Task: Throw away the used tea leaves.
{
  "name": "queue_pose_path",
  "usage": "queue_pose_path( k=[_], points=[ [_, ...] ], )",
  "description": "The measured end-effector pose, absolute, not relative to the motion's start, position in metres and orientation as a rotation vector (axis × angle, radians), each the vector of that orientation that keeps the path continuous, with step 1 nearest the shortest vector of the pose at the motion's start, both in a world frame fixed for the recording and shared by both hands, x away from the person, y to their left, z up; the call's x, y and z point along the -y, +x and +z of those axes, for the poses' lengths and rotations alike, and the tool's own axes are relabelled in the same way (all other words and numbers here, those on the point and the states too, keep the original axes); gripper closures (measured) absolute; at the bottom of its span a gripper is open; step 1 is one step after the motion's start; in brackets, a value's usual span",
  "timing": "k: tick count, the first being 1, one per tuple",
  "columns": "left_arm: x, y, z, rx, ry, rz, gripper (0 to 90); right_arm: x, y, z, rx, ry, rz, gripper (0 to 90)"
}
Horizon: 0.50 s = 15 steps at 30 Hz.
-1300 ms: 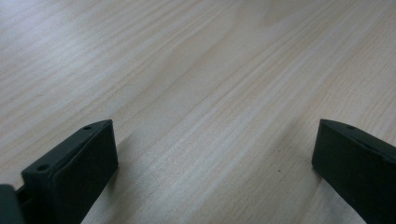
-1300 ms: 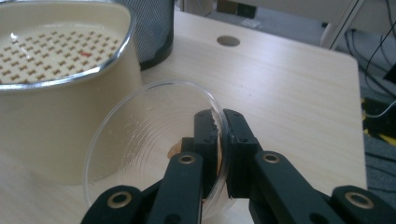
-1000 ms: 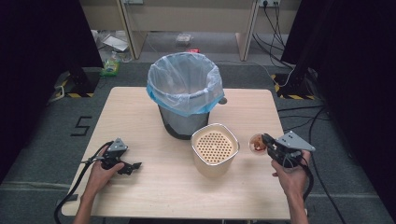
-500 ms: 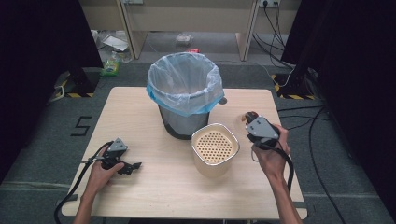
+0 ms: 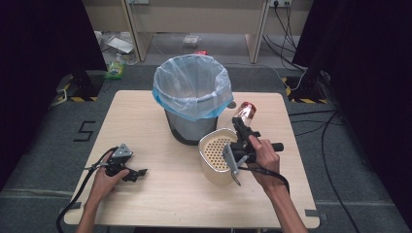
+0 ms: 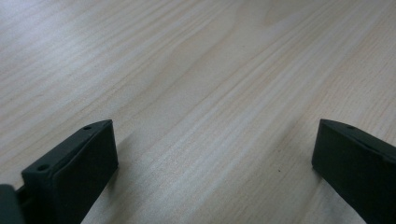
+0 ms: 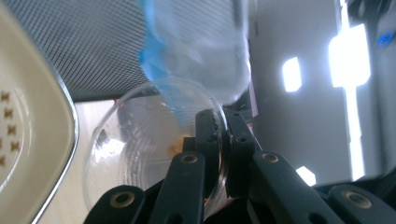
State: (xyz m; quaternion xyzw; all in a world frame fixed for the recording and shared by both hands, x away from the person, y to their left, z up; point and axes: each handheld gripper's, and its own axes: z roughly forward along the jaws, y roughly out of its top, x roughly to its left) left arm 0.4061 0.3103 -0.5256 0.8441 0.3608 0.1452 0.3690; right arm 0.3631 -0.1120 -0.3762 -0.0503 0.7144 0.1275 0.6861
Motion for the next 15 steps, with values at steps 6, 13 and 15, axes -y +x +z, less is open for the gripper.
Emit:
queue_pose_path(
  k=[6,13,15],
  points=[
    [-0.31,0.406,-0.526,-0.926,2.167,0.373,0.0,0.103,0.359,-0.392,-1.537,-0.226,0.183,87.2],
    [-0.31,0.406,-0.526,-0.926,2.166,0.373,0.0,0.095,0.359,-0.406,-1.496,-0.311,0.126,87.3],
    [-0.31,0.406,-0.526,-0.926,2.167,0.373,0.0,0.094,0.358,-0.407,-1.488,-0.301,0.144,87.3]
  ],
)
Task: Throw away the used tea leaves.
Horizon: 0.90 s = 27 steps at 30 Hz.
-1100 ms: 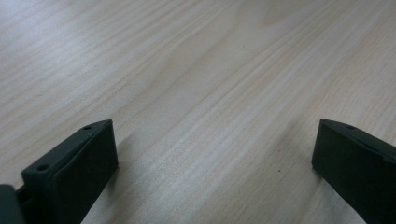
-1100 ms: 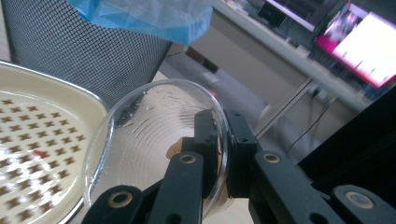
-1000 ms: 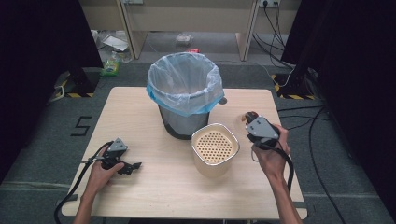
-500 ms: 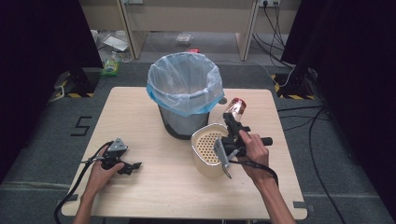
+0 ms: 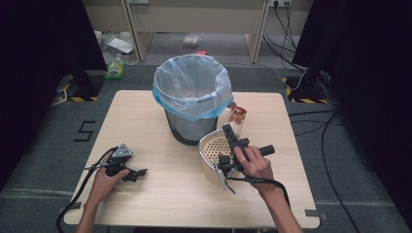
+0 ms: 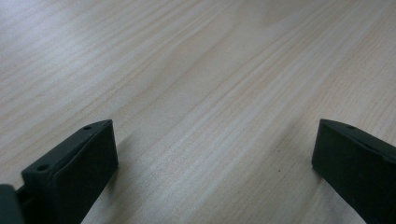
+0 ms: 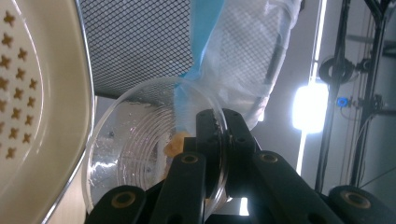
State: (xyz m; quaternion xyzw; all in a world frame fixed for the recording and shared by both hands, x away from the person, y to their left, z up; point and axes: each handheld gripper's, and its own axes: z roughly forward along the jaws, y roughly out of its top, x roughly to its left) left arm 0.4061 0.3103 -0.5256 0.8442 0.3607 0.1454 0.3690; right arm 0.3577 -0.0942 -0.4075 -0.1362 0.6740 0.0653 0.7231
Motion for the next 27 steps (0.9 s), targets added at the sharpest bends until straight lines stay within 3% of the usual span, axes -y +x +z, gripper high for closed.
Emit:
queue_pose_path(
  k=[12,27],
  points=[
    [-0.31,0.406,-0.526,-0.926,2.167,0.373,0.0,0.093,0.352,-0.414,-1.474,-0.331,0.131,87.4],
    [-0.31,0.406,-0.526,-0.926,2.167,0.373,0.0,0.097,0.347,-0.397,-1.475,-0.195,0.275,87.4]
  ],
)
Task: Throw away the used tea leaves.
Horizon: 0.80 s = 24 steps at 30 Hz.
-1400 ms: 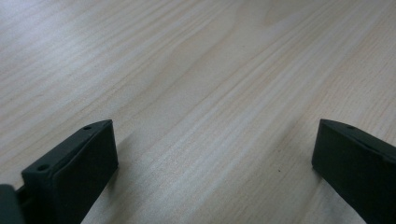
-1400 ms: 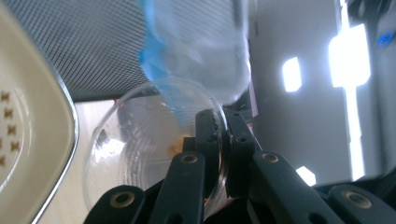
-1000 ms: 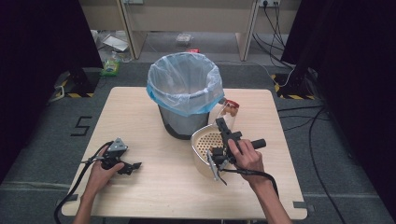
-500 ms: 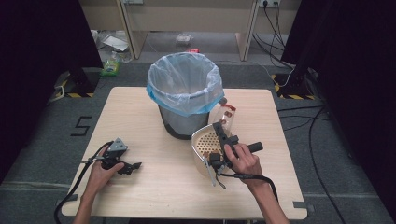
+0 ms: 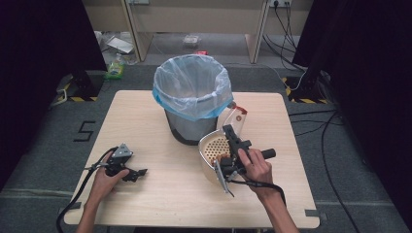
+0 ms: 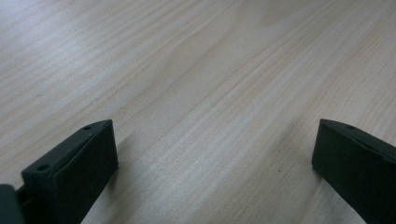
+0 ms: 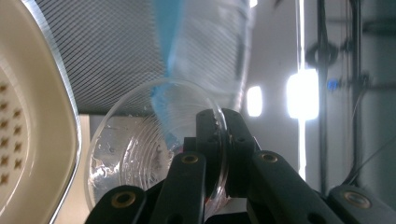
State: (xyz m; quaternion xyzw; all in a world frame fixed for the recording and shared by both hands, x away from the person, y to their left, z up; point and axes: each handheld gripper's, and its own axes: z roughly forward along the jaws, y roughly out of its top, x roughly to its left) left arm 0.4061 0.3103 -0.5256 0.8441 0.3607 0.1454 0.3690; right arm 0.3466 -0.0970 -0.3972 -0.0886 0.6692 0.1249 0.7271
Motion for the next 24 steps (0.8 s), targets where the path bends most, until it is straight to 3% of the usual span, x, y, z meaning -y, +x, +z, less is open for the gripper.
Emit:
queue_pose_path(
  k=[7,24],
  points=[
    [-0.31,0.406,-0.526,-0.926,2.167,0.373,0.0,0.108,0.351,-0.385,-1.561,-0.066,0.421,87.3],
    [-0.31,0.406,-0.526,-0.926,2.167,0.373,0.0,0.157,0.391,-0.358,-1.813,0.598,1.013,87.1]
  ],
)
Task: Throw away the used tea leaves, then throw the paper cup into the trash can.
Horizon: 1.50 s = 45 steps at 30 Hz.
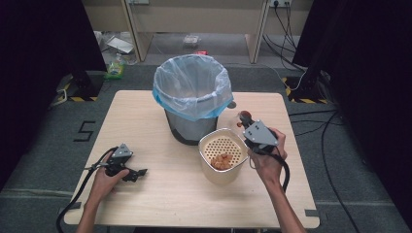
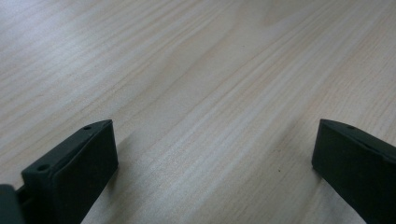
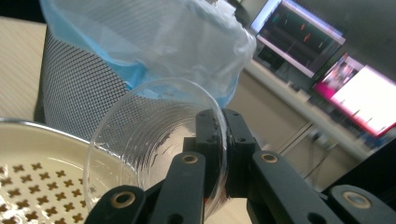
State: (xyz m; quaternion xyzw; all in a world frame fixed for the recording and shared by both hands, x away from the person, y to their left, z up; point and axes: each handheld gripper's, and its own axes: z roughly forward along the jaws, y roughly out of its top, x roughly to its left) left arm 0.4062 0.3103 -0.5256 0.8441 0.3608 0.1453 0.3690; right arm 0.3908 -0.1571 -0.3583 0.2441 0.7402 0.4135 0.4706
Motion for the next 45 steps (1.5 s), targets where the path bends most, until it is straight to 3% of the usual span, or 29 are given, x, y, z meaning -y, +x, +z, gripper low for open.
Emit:
queue_pose_path(
  k=[11,28,45],
  points=[
    [-0.31,0.406,-0.526,-0.926,2.167,0.373,0.0,0.185,0.411,-0.348,-1.832,0.813,1.176,87.0],
    [-0.31,0.406,-0.525,-0.926,2.17,0.372,0.0,0.199,0.435,-0.298,-1.803,0.921,1.309,86.8],
    [-0.31,0.406,-0.526,-0.926,2.167,0.373,0.0,0.17,0.462,-0.231,-1.774,0.87,1.371,86.6]
  ],
)
